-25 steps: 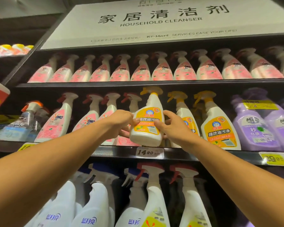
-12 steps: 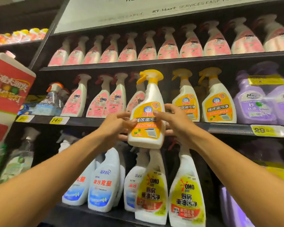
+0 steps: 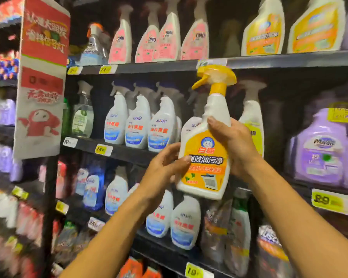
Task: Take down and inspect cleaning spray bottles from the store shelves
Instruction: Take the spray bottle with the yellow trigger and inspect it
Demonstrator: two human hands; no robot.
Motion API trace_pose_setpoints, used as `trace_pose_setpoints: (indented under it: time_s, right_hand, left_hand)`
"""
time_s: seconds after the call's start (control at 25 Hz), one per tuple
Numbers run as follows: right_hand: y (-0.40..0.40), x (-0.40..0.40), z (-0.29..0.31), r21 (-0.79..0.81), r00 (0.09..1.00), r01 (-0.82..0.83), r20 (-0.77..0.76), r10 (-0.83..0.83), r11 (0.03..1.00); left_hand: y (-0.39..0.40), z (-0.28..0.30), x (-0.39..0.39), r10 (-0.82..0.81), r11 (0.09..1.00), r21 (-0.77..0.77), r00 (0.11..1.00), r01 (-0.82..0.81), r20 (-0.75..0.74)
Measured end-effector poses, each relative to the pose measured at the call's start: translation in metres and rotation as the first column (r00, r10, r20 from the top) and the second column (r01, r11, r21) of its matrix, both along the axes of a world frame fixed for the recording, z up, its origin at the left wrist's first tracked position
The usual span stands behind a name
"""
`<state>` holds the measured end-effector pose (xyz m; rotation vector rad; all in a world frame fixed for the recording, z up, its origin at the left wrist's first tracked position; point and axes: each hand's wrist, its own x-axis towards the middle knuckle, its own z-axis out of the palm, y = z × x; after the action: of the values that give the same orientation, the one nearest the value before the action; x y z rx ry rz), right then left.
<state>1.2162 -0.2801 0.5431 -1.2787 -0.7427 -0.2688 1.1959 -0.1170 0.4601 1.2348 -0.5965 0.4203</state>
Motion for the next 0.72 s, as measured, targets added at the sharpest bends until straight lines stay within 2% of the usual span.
trace_pose_setpoints:
  time_s: [0.12, 0.32, 0.6, 0.72]
  right_hand:
    - [0.001, -0.008, -0.040, 0.086, 0.992, -0.015, -0.127, 0.025, 0.996]
    - [0.003, -0.028, -0.094, 0.063, 0.974, -0.053, -0.217, 0.065, 0.997]
    - [0.032, -0.052, -0.157, 0.159, 0.864, -0.333, -0.344, 0.368, 0.930]
    - [0.071, -0.055, -0.181, 0.200, 0.861, -0.239, -0.409, 0.303, 0.950]
  left_hand:
    - [-0.011, -0.048, -0.010, -0.105, 0.994, 0.033, 0.991, 0.108, -0.083]
    - [-0.013, -0.106, -0.030, -0.134, 0.988, 0.050, 0.980, 0.143, -0.148]
    - [0.026, -0.157, -0.059, -0.219, 0.974, 0.008, 0.950, 0.227, -0.224]
    - [0.066, -0.176, -0.069, -0.230, 0.966, 0.050, 0.927, 0.255, -0.297]
